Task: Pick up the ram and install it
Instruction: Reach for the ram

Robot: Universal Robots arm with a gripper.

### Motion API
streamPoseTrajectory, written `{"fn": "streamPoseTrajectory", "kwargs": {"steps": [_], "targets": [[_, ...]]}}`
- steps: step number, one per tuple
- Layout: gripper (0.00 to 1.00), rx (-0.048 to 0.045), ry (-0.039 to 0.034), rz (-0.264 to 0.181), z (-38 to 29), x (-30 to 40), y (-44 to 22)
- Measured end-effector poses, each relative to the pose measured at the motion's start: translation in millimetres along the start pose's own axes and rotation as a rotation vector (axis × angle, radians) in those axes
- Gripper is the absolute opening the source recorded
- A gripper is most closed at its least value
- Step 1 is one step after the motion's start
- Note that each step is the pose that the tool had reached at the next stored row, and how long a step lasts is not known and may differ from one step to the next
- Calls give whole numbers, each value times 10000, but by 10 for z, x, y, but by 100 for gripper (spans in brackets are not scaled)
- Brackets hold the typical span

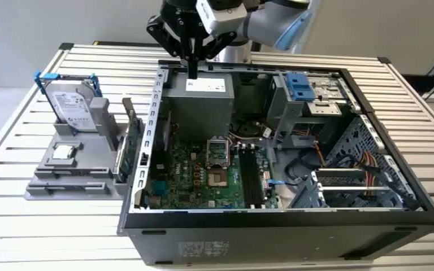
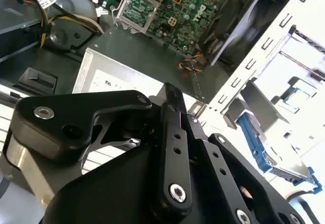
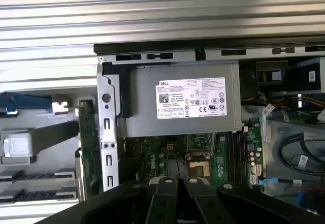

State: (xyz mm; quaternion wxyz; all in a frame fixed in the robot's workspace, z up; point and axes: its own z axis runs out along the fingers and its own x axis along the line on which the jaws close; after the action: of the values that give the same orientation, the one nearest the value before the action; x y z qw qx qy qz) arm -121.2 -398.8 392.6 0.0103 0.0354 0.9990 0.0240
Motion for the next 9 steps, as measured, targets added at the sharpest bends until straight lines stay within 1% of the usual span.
{"fn": "streamPoseTrajectory", "kwargs": {"steps": [9], "targets": [[0,0,-1,0,0,0,0]]}}
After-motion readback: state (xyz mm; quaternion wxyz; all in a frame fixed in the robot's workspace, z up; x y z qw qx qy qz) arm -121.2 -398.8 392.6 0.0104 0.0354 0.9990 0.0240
